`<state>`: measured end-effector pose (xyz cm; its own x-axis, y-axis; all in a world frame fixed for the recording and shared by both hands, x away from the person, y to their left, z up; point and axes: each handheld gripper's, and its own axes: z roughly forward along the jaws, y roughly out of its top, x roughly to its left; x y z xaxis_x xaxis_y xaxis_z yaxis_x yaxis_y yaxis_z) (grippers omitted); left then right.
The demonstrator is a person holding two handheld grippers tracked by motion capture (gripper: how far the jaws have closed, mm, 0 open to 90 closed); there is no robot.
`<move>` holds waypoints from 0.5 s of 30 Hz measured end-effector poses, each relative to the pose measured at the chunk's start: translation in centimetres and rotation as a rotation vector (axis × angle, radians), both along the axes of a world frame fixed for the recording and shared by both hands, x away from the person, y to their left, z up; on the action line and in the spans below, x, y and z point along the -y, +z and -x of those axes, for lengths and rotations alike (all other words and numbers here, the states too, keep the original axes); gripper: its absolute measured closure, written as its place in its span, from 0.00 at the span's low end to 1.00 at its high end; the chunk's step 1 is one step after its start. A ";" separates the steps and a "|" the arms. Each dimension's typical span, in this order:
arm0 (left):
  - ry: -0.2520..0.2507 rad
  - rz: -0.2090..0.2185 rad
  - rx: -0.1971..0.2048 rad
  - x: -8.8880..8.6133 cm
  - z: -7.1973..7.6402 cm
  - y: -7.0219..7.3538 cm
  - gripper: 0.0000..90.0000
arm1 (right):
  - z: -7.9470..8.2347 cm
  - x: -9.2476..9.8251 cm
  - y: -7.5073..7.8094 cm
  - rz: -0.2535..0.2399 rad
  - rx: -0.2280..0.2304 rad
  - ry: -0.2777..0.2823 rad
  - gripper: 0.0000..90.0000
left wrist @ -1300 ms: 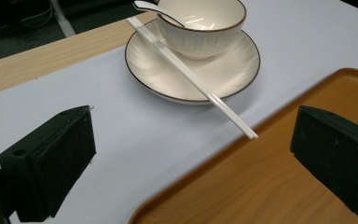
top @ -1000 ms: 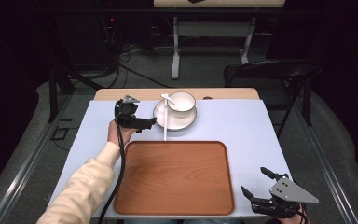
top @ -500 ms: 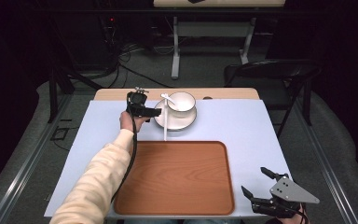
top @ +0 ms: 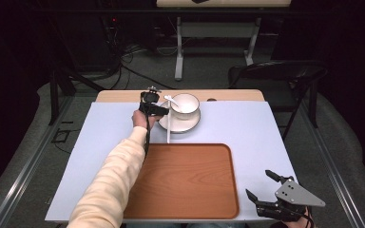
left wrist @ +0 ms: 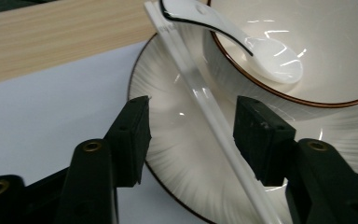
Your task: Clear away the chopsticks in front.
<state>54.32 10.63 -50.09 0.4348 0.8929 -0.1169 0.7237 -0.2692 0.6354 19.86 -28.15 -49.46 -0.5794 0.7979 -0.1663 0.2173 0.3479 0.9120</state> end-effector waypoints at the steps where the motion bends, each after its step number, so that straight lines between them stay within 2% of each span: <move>1: 0.000 0.000 0.000 0.0 0.0 0.0 0.54 | 0.0 0.0 0.0 0.000 0.000 0.000 0.16; 4: 0.008 0.002 -0.013 0.6 -0.2 -0.5 0.62 | 0.0 0.0 0.0 -0.003 -0.001 0.001 0.16; 7: 0.007 0.008 -0.026 0.7 -0.3 -0.7 0.64 | 0.0 0.0 0.0 -0.001 0.000 0.001 0.16; 8: 0.013 0.025 -0.026 0.8 -0.4 -0.7 0.65 | 0.0 0.0 0.0 -0.001 -0.001 0.001 0.16; 10: 0.012 0.022 -0.027 0.9 -0.5 -0.7 0.67 | 0.0 0.0 0.0 -0.002 -0.002 0.001 0.16; 13: 0.014 -0.010 -0.032 1.2 -0.6 -1.0 0.69 | 0.0 0.0 0.0 -0.002 -0.001 0.002 0.16; 15: 0.019 -0.006 -0.040 1.2 -0.7 -1.2 0.70 | 0.0 0.0 0.0 -0.004 -0.002 0.001 0.16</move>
